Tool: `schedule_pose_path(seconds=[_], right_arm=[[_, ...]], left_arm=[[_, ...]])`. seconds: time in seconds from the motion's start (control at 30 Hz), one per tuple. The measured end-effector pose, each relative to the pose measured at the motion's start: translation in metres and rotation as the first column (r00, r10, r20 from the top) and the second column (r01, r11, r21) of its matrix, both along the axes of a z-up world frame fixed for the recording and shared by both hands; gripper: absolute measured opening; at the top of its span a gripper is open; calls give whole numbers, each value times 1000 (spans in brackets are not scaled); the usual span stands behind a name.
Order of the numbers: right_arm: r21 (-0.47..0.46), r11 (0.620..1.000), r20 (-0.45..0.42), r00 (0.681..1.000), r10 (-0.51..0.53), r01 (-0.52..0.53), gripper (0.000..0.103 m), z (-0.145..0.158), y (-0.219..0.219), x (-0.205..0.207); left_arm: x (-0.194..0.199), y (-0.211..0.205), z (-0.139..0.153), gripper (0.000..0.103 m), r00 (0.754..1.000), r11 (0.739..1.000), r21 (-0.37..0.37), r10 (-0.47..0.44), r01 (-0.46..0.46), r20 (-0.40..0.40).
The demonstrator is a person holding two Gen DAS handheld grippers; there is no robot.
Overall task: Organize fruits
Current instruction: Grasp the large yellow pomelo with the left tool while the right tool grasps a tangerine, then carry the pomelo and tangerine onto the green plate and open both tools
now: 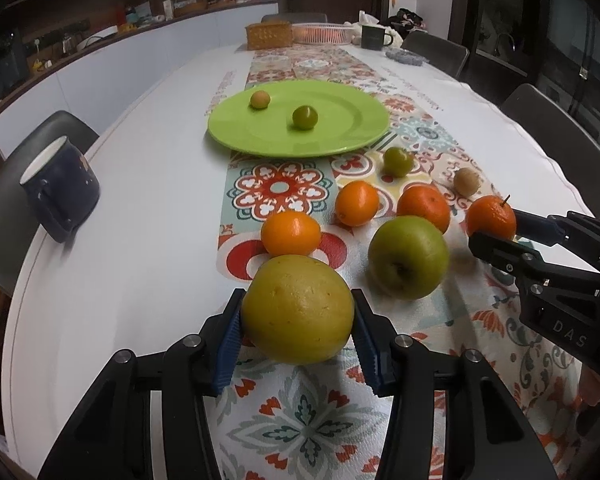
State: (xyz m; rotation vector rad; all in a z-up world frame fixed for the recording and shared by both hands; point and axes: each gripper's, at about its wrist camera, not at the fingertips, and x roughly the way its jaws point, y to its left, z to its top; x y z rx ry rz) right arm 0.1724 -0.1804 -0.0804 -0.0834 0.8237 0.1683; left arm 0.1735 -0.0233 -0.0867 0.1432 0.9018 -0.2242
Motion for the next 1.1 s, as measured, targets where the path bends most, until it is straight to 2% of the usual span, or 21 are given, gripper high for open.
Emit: schedule_pose_path(seconds=[0.23,0.6,0.8,1.1], right_arm=[[15,1000,62,998,21,-22,42,27,3,-5],[26,998,165,984,60,-65,42,72,13,15],[12,997,212,975,71,-75,42,94,18,44],[-6,996,193,977,86,-87,42,100,21,99]], left_arm=[[-2,-1,28,50,998,1000,-12,-18,19,65],[23,-2,73,50,987,999,-11,-33,35,158],[48,-2,90,50,980,999,-2,-40,41,196],[104,-4,96,49,981,999,-1,-43,44,187]])
